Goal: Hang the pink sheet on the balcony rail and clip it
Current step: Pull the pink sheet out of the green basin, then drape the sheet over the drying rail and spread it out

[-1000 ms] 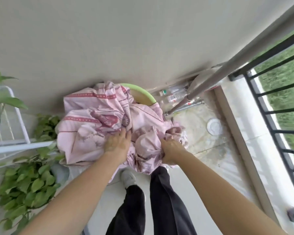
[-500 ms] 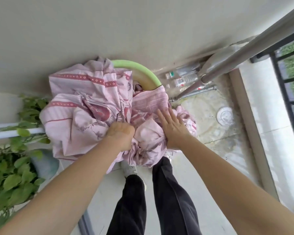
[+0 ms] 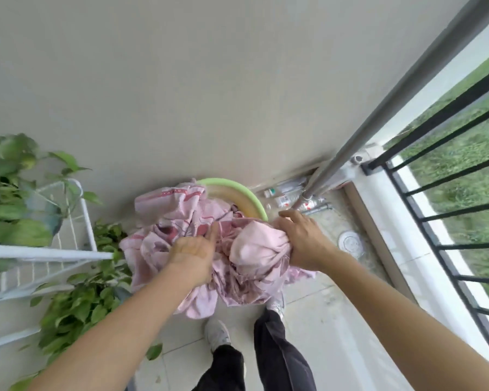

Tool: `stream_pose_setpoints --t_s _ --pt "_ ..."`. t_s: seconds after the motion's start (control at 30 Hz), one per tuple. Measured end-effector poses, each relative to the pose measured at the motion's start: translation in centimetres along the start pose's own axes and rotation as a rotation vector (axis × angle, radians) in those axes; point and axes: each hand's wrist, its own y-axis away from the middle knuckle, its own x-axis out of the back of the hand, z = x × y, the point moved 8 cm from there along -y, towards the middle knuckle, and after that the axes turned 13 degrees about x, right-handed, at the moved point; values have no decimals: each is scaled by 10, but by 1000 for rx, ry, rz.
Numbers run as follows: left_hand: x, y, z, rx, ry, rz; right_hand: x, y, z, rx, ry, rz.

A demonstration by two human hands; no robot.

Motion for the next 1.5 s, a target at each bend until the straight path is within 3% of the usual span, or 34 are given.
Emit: stream_pose_setpoints --t_s 0.2,0.33,0.53,0.63,0.7,0.77,0.83,0.97,1.07,1.27,1.43,1.5 --pt "142 54 -68 -48 256 300 190 7 -84 72 15 279" --pt "238 105 -118 -200 582 348 322 23 -160 168 39 447" --pt "329 174 -168 -497 1115 205 485 92 -270 348 -55 785" --pt "354 200 -159 -558 1064 161 531 122 -306 431 -122 898" --pt "374 207 -164 -490 958 215 552 136 -325 384 57 893" --pt "401 213 -190 -417 899 350 567 144 -335 253 379 794" --pt "437 227 -235 -292 984 601 579 152 -324 63 603 667" --pt "503 287 -305 -203 1183 1110 585 165 -295 -220 675 530" --pt "542 329 -331 -202 1262 1298 583 159 -288 -315 672 450" --pt "577 362 -344 -107 1304 1415 574 122 -286 -344 393 435" --pt "562 343 -349 13 1399 1410 601 79 -267 -111 -271 948" --pt "557 327 -340 22 1432 1371 619 69 -262 -10 -405 1097"
